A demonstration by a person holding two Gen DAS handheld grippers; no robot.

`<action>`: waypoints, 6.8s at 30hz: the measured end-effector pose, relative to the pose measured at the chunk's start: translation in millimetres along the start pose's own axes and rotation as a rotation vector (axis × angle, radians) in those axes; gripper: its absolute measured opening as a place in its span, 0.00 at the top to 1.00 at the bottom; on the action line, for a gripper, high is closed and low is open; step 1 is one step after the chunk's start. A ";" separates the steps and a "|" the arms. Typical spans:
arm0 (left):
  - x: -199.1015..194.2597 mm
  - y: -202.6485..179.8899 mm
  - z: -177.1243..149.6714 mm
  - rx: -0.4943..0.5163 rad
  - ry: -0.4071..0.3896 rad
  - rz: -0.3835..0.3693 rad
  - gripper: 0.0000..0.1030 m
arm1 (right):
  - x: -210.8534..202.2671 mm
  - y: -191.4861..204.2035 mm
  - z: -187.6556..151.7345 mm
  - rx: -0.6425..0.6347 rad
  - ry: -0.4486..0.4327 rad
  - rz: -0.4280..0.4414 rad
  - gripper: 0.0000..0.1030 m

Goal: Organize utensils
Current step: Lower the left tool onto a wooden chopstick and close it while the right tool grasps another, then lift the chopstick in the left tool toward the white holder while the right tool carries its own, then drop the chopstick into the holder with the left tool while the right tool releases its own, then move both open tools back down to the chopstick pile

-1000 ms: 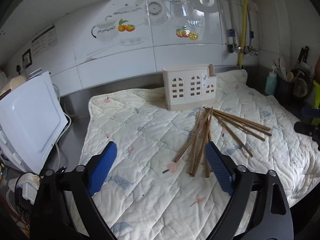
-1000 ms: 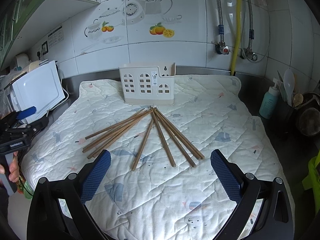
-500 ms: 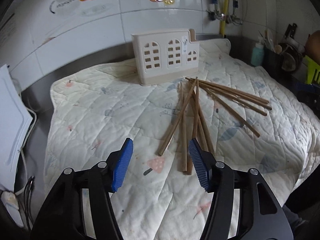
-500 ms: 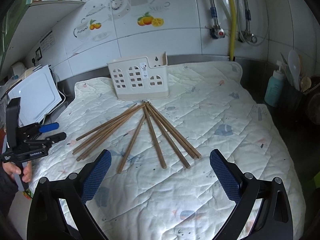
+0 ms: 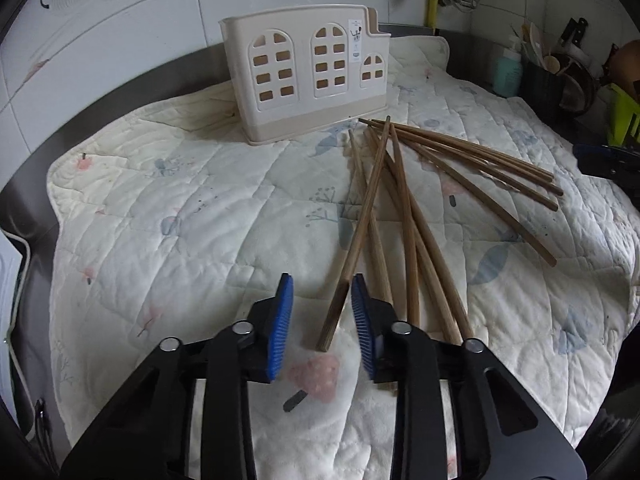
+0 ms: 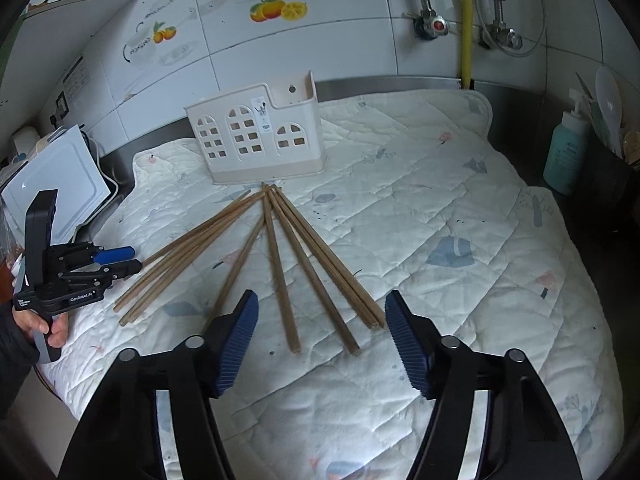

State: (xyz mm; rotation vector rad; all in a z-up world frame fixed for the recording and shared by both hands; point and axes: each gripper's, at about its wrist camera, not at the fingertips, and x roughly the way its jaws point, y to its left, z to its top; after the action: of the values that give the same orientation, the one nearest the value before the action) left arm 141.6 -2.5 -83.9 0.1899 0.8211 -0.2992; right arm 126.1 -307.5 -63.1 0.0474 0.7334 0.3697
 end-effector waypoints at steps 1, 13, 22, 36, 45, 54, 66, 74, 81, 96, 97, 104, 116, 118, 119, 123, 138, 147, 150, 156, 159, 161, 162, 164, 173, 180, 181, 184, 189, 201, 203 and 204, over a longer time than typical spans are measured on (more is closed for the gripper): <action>0.8 -1.2 0.1 0.005 -0.005 -0.004 0.76 | 1.9 -1.1 0.3 0.001 0.004 0.002 0.43; 13.6 -4.7 3.4 0.031 0.023 -0.039 0.80 | 17.0 -17.7 5.0 0.013 0.035 -0.007 0.67; 17.3 -4.4 4.1 0.027 0.040 -0.033 0.79 | 38.6 -35.0 7.0 -0.012 0.095 -0.030 0.86; 18.1 -7.8 5.0 0.040 0.042 -0.007 0.78 | 56.1 -29.6 12.6 -0.149 0.151 -0.020 0.89; 16.2 -9.1 3.9 0.019 0.043 0.004 0.78 | 56.7 -25.2 12.1 -0.268 0.181 0.013 0.89; 15.6 -6.2 2.9 0.006 0.040 -0.022 0.78 | 56.1 -30.4 10.7 -0.312 0.196 0.052 0.91; 15.9 -14.0 4.6 0.022 0.033 -0.001 0.87 | 61.0 -28.0 9.2 -0.291 0.171 0.041 0.93; 8.6 -14.5 5.7 0.000 0.027 -0.015 0.95 | 25.2 -18.6 7.8 -0.217 0.070 0.005 0.93; -16.9 -17.3 6.3 -0.048 -0.041 -0.034 0.95 | -28.2 -5.8 23.9 -0.167 -0.079 -0.011 0.93; -73.5 -12.0 30.0 -0.124 -0.269 0.026 0.95 | -77.4 28.6 90.6 -0.200 -0.216 0.035 0.93; -79.7 -12.8 32.5 -0.115 -0.299 0.022 0.95 | -79.4 30.8 94.5 -0.203 -0.222 0.039 0.93; -91.5 -13.5 42.7 -0.104 -0.340 0.020 0.95 | -87.3 40.0 122.3 -0.210 -0.265 0.071 0.93; -103.2 0.6 100.8 -0.090 -0.387 0.021 0.95 | -63.3 63.7 227.4 -0.263 -0.295 0.003 0.93; -107.6 3.3 112.1 -0.085 -0.393 0.024 0.95 | -47.8 66.0 238.3 -0.264 -0.252 -0.007 0.93; -109.7 4.1 117.6 -0.078 -0.398 0.027 0.95 | -35.6 67.4 244.3 -0.268 -0.214 -0.014 0.93; -125.2 8.9 146.8 -0.054 -0.433 0.052 0.95 | -3.1 71.0 251.9 -0.281 -0.132 -0.027 0.93; -163.8 4.7 264.8 0.007 -0.676 0.166 0.95 | 3.9 56.4 240.8 -0.257 -0.180 -0.026 0.62; -113.0 17.3 289.0 -0.063 -0.664 0.180 0.95 | -14.6 38.9 213.0 -0.259 -0.215 -0.014 0.61; -100.3 22.6 283.5 -0.080 -0.656 0.176 0.95 | -13.8 32.8 205.1 -0.252 -0.214 -0.009 0.61; -84.5 25.2 275.5 -0.076 -0.598 0.144 0.94 | -12.2 27.7 194.5 -0.238 -0.202 -0.006 0.61; -82.2 25.3 270.1 -0.080 -0.574 0.146 0.92 | -15.7 28.4 185.5 -0.233 -0.198 0.006 0.57; -83.3 27.3 265.4 -0.091 -0.567 0.145 0.90 | -18.1 30.7 176.9 -0.234 -0.194 0.011 0.52; -84.5 28.5 263.8 -0.097 -0.565 0.145 0.87 | -19.5 31.9 172.0 -0.235 -0.194 0.008 0.52; -90.6 31.8 259.7 -0.110 -0.568 0.153 0.76 | -21.1 33.7 164.0 -0.235 -0.191 0.011 0.52; -132.9 37.5 206.6 -0.166 -0.568 0.188 0.39 | -28.4 29.6 116.8 -0.152 -0.156 0.046 0.52; -131.8 25.1 117.5 -0.167 -0.446 0.176 0.34 | -24.2 23.3 66.8 -0.097 -0.097 0.041 0.52; -129.8 22.1 104.5 -0.165 -0.425 0.168 0.34 | -23.2 21.8 59.9 -0.090 -0.087 0.040 0.52; -119.2 11.4 69.1 -0.145 -0.350 0.139 0.34 | -21.7 17.7 43.8 -0.077 -0.068 0.025 0.54; -100.7 -7.7 22.4 -0.100 -0.245 0.099 0.40 | -21.6 8.9 20.4 -0.030 -0.049 0.019 0.57; -36.7 -26.4 -5.5 -0.081 -0.038 -0.018 0.77 | -11.5 -0.7 -1.3 0.036 -0.009 0.031 0.61; -29.3 -26.6 -4.1 -0.077 -0.023 -0.027 0.77 | -9.0 -2.8 -2.0 0.038 -0.004 0.029 0.62; -23.9 -27.8 -4.0 -0.067 -0.010 -0.027 0.77 | -8.3 -4.0 -2.0 0.038 -0.001 0.028 0.63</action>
State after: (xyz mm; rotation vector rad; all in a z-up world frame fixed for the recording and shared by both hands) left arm 114.2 -23.1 -70.2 0.1148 0.8236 -0.2979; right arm 120.4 -314.3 -59.9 0.0933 0.7393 0.3824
